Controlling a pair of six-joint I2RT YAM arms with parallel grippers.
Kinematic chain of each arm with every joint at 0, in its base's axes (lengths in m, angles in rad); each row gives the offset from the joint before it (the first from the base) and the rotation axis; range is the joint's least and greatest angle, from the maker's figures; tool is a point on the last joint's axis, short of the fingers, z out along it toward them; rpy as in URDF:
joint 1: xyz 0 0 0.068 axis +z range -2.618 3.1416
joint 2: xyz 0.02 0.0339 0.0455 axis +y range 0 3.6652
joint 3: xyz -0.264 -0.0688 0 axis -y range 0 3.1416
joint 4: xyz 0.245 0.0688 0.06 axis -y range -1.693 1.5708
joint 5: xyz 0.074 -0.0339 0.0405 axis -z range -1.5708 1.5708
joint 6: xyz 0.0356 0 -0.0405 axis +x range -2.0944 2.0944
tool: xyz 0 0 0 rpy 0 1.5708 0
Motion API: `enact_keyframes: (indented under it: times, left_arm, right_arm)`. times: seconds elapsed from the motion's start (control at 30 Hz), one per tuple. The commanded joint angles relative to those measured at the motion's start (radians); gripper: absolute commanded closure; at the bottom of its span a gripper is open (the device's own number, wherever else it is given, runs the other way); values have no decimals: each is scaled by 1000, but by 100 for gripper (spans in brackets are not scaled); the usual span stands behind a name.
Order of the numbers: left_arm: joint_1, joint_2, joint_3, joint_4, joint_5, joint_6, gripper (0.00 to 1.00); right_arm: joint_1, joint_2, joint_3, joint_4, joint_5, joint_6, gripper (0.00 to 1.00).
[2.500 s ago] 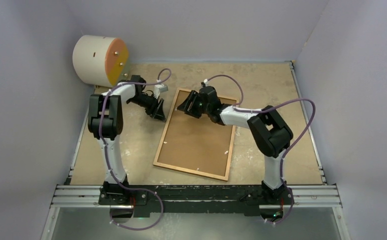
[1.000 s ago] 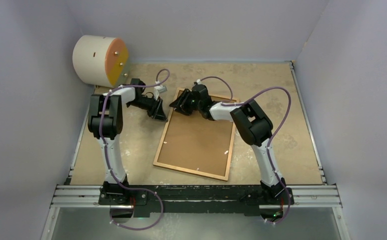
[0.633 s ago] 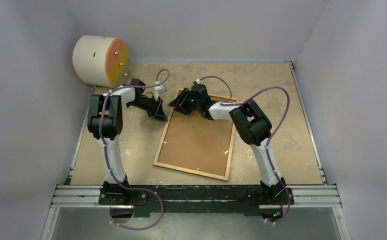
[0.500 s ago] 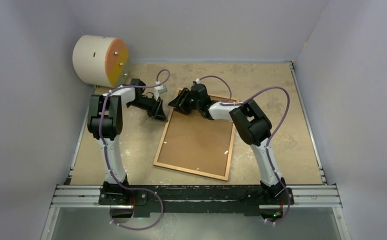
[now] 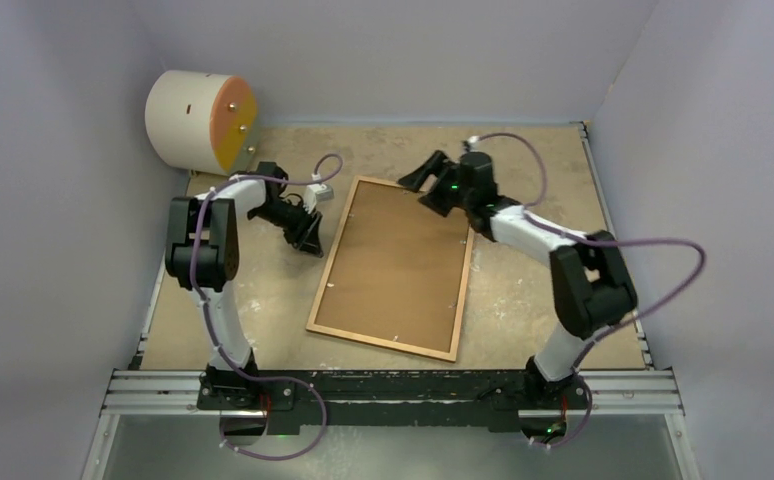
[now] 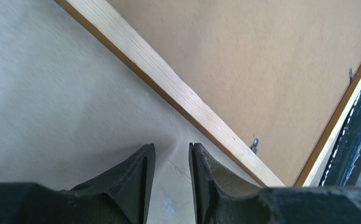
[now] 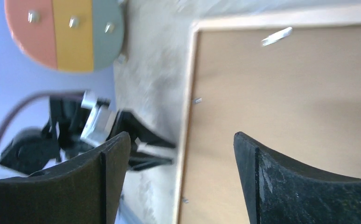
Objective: Put the photo into the frame
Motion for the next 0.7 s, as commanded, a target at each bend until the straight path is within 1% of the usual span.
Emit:
enact_keyframes:
  times: [0.0,0.1,0.17,0.27,0.33,0.43,0.57,0.67]
  left_arm:
    - [-16,-84,-123,14,-163,65,63]
    - [-58,-135,-210,58,-223,66,63]
    - [-92,-165,-266,93,-266,68,63]
    - [-141,-197,-331,122,-322,69,63]
    - [-166,-213,-360,131,-338,70,63]
    - [-186,-228,-378,133,-338,64,63]
    - [-210,-241,-374,118,-316,51,63]
    - [-255,-230,-333,99,-252,9,63]
  right_arm:
    - [-162,-177,-164,-153,145,-72,13]
    - [-247,-266,-270,-196,228,-95,10]
    - [-276,-288,-310,-205,261,-122,9]
    - [-292,-253,-310,-226,261,-148,9]
    - [-292,-204,-293,-212,214,-164,9]
    - [-280,-112,-242,-158,131,-173,10]
    - [-232,27,-97,-158,49,-176,12]
    - [-173,118,45,-182,10,-188,13]
